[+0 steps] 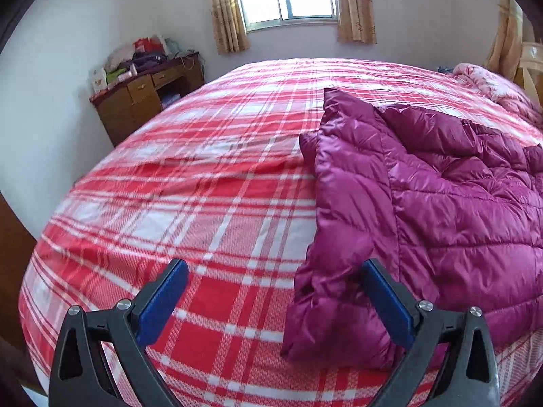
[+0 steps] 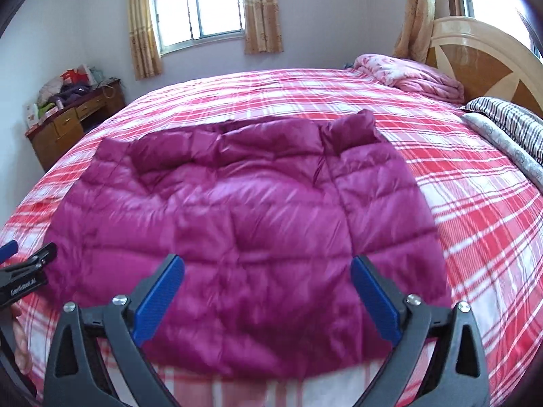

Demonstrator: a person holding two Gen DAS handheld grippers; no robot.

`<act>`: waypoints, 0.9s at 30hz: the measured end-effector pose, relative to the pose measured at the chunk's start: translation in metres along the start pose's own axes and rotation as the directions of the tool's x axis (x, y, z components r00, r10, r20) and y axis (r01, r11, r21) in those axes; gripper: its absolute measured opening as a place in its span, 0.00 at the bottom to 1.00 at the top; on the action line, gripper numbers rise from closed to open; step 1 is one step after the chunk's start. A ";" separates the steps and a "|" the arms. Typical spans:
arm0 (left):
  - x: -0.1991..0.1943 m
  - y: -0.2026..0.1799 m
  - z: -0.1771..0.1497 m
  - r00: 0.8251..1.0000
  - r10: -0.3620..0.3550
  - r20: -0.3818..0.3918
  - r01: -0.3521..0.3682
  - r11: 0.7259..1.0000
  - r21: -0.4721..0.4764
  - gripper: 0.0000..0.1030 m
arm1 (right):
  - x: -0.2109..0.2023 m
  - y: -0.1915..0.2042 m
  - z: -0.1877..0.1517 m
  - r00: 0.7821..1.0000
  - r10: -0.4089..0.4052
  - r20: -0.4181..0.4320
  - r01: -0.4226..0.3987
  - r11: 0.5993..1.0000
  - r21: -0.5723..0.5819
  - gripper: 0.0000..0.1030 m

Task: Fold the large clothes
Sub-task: 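Grasp the jacket edge with the left gripper, then lift the held edge and fold it over the jacket with the left gripper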

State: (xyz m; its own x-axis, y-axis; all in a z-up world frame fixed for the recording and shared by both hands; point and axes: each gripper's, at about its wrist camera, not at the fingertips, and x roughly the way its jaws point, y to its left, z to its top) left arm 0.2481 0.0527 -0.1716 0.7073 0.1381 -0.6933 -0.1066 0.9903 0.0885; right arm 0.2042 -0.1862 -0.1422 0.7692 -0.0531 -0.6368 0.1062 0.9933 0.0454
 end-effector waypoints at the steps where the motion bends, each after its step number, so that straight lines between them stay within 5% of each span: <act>1: 0.002 0.004 -0.005 0.999 -0.026 -0.020 0.025 0.999 -0.032 0.99 | -0.001 0.004 -0.004 1.000 0.005 0.000 -0.005 1.000 -0.012 0.97; 7: 0.008 -0.012 -0.016 0.995 -0.097 -0.025 0.096 0.995 -0.027 0.95 | 0.024 0.014 -0.023 0.998 -0.049 -0.046 0.044 0.995 -0.087 0.98; 8: 0.010 -0.015 -0.016 0.992 -0.118 -0.033 0.117 0.993 -0.029 0.88 | 0.026 0.014 -0.024 0.998 -0.058 -0.038 0.054 0.993 -0.101 0.99; 10: 0.013 -0.017 -0.017 0.974 -0.223 -0.042 0.221 0.974 -0.041 0.52 | 0.032 0.012 -0.025 0.997 -0.060 -0.052 0.054 0.993 -0.101 1.00; 11: 0.011 -0.021 -0.016 0.978 -0.207 -0.026 0.207 0.978 -0.019 0.48 | 0.033 0.012 -0.025 0.996 -0.060 -0.062 0.054 0.994 -0.096 1.00; 13: 0.006 -0.031 -0.015 0.977 -0.212 -0.015 0.212 0.977 0.024 0.20 | 0.033 0.014 -0.025 0.995 -0.071 -0.065 0.064 0.992 -0.112 1.00; 15: -0.002 -0.035 -0.012 0.977 -0.214 -0.007 0.214 0.976 0.044 0.12 | 0.032 0.012 -0.027 0.995 -0.069 -0.066 0.061 0.992 -0.108 1.00; 22: -0.079 -0.050 0.018 0.945 -0.272 0.181 0.242 0.955 0.172 0.07 | 0.015 0.005 -0.025 0.998 -0.020 -0.065 0.016 0.998 -0.063 0.93; 27: -0.120 -0.089 0.035 0.905 -0.340 0.256 0.263 0.920 0.292 0.07 | -0.027 -0.025 -0.029 0.996 -0.061 0.067 0.060 0.998 0.020 0.92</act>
State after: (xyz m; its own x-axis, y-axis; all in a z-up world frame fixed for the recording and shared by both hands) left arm 0.1971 -0.0513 -0.0712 0.8551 -0.2088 -0.4746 0.2921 0.9502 0.1082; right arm 0.1627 -0.2071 -0.1484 0.8017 -0.1205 -0.5854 0.1647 0.9861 0.0226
